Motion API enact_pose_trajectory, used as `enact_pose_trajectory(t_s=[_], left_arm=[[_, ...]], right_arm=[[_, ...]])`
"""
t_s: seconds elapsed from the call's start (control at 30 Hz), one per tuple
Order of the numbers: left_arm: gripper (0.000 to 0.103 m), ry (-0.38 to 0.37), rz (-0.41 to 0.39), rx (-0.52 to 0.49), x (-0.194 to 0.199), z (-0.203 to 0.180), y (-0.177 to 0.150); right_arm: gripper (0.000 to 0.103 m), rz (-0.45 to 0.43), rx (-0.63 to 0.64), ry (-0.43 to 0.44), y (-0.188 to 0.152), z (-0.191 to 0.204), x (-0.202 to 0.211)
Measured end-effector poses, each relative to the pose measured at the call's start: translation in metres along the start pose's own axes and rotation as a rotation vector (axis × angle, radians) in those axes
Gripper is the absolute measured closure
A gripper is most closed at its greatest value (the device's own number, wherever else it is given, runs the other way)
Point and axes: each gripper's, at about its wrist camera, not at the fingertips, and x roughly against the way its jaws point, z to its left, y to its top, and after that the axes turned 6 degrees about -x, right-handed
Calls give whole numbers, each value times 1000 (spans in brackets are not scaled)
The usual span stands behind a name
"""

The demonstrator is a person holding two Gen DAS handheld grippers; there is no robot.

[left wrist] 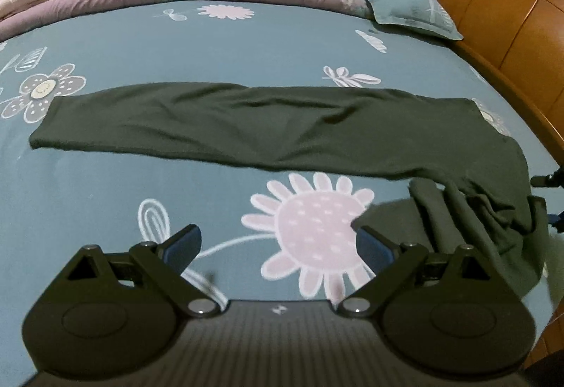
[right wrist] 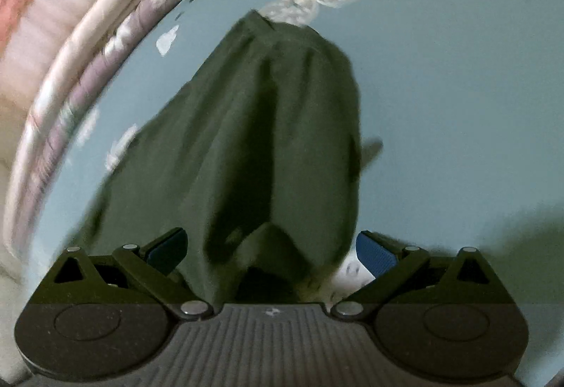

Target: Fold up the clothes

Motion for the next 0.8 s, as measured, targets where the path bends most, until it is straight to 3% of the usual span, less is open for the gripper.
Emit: enact_pose_trajectory(t_s=[0.37,0.67,0.77,0.8], left_arm=[[8,-110,4,-43,-7,-4,-3],[8,-195,17,-99,-17,-22,9],[8,-199,36,-110,-20,-26,10],[8,-197,43,-117,-22,-28,11]], right_arm=[[0,-35,-446,260,-28,-68,-2],[0,-261,-561,324,-22,-73,-12],[21,-290,-542,330,-37,-85,-4],[34,-286,-544,324,-41,-89,-3]])
